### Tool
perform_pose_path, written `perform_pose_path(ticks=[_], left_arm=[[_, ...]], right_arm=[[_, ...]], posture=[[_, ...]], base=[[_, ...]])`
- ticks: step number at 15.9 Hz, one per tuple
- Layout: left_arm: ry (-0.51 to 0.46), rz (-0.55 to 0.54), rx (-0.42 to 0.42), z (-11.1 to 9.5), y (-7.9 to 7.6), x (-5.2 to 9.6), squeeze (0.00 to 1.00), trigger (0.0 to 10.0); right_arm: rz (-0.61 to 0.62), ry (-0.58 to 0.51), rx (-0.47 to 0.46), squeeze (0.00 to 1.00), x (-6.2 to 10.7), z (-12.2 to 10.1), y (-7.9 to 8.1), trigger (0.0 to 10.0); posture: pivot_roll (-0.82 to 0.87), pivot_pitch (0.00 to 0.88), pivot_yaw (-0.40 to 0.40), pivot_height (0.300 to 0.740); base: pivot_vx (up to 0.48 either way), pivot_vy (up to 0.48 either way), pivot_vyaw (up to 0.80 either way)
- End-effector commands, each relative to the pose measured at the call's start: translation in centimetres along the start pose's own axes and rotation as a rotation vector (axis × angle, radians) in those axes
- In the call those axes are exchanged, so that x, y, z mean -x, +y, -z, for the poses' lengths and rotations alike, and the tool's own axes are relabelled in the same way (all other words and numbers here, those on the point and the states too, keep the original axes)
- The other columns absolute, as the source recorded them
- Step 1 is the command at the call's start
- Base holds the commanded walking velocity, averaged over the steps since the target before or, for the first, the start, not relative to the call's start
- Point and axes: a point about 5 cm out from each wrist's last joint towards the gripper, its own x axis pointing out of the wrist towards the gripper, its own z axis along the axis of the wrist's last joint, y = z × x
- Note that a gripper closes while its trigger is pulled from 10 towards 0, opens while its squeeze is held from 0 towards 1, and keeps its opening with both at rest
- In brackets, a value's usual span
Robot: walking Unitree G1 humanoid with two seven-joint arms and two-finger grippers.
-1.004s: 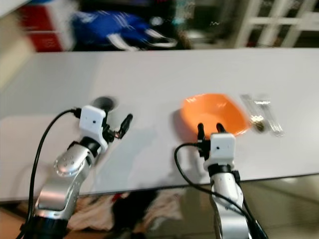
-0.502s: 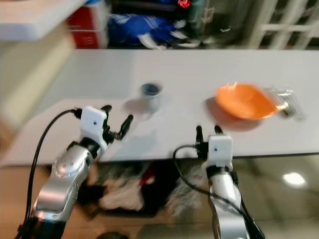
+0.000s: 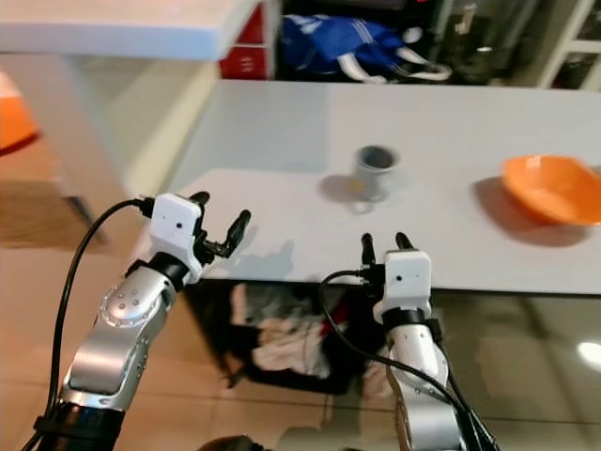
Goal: Setting the table
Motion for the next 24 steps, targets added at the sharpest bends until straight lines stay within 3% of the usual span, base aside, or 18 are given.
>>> perform_pose_path(ticks=[1, 9, 16, 18, 20, 22, 24], left_arm=[[0.011, 0.017, 0.011, 0.1, -0.5, -0.2, 0.00, 10.0], [0.022, -0.005, 0.023, 0.2, 0.0, -0.8, 0.00, 10.0], [-0.025, -0.080, 0.054, -0.1, 1.7, -1.5, 0.00, 10.0], [0.008, -0.242, 0.135, 0.7, 4.2, -0.9, 0.00, 10.0], [0.063, -0.314, 0.167, 2.0, 5.4, 0.0, 0.00, 10.0], [0.107, -0.325, 0.153, 2.9, 5.8, 0.8, 0.00, 10.0], [0.083, -0.291, 0.114, 2.5, 5.5, 0.9, 0.00, 10.0]], right_arm=[[0.017, 0.013, 0.007, 0.00, 0.2, 0.2, -0.6, 10.0], [0.013, -0.001, 0.013, 0.00, 0.1, 0.0, -0.7, 10.0], [0.078, -0.107, -0.023, 0.00, 0.4, -1.7, -1.1, 10.0], [0.117, -0.101, -0.034, 0.00, 0.6, -1.7, -1.6, 10.0], [0.145, -0.103, -0.040, 0.00, 0.7, -1.8, -2.0, 10.0], [0.195, -0.086, -0.077, 0.00, 0.9, -1.5, -2.7, 10.0], [0.225, -0.048, -0.123, 0.00, 1.2, -0.8, -3.1, 10.0]], posture=[[-0.02, 0.000, 0.030, 0.722], [-0.01, 0.000, 0.029, 0.722], [-0.02, 0.000, 0.035, 0.722], [-0.03, 0.000, 0.041, 0.722], [-0.03, 0.000, 0.042, 0.722], [-0.02, 0.000, 0.041, 0.722], [-0.02, 0.000, 0.039, 0.722]], base=[[0.000, 0.461, 0.00], [0.000, 0.473, 0.00], [0.000, 0.480, 0.00], [0.000, 0.480, 0.00], [0.000, 0.478, 0.00], [0.000, 0.471, 0.00], [0.000, 0.000, 0.00]])
